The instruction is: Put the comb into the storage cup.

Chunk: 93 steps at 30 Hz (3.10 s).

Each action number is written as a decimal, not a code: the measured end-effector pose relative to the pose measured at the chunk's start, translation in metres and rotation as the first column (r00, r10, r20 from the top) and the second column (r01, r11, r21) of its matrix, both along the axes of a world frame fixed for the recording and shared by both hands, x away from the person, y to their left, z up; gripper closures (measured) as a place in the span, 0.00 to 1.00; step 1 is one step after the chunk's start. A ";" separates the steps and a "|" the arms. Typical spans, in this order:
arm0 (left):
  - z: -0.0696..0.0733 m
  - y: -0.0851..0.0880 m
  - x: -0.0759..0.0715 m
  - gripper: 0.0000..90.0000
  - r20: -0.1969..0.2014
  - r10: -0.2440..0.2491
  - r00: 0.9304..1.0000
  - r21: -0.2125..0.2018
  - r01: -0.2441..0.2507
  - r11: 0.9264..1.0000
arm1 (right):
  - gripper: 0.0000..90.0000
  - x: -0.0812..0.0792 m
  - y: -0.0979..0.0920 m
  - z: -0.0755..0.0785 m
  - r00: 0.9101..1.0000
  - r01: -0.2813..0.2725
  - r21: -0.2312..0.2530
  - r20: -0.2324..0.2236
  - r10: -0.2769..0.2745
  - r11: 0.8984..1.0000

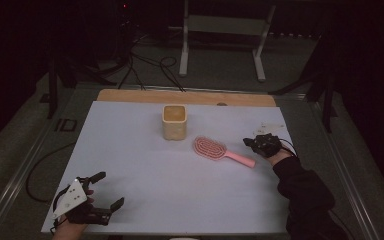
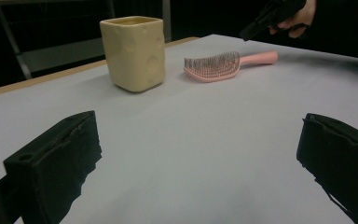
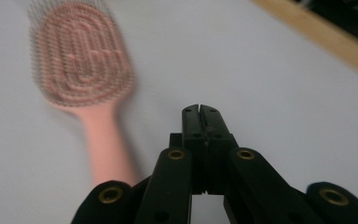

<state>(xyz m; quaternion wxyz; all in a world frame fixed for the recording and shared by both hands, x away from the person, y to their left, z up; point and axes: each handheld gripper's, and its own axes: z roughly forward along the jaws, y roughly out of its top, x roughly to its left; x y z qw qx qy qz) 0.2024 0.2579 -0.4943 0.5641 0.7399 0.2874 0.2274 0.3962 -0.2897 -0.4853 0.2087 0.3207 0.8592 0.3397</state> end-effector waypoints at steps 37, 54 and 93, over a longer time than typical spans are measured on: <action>-0.004 0.003 0.002 0.00 -0.013 0.009 1.000 0.004 -0.009 1.000 | 1.00 -0.019 0.016 -0.027 0.995 -0.024 -0.018 -0.094 0.022 1.000; -0.004 0.003 0.002 0.00 -0.015 0.006 1.000 0.003 -0.006 1.000 | 1.00 -0.044 0.027 -0.024 0.993 -0.033 -0.020 -0.114 0.030 0.999; -0.005 0.001 0.001 0.00 -0.020 -0.002 1.000 0.012 0.002 1.000 | 1.00 -0.074 0.033 0.003 0.998 0.042 -0.022 -0.046 -0.043 0.999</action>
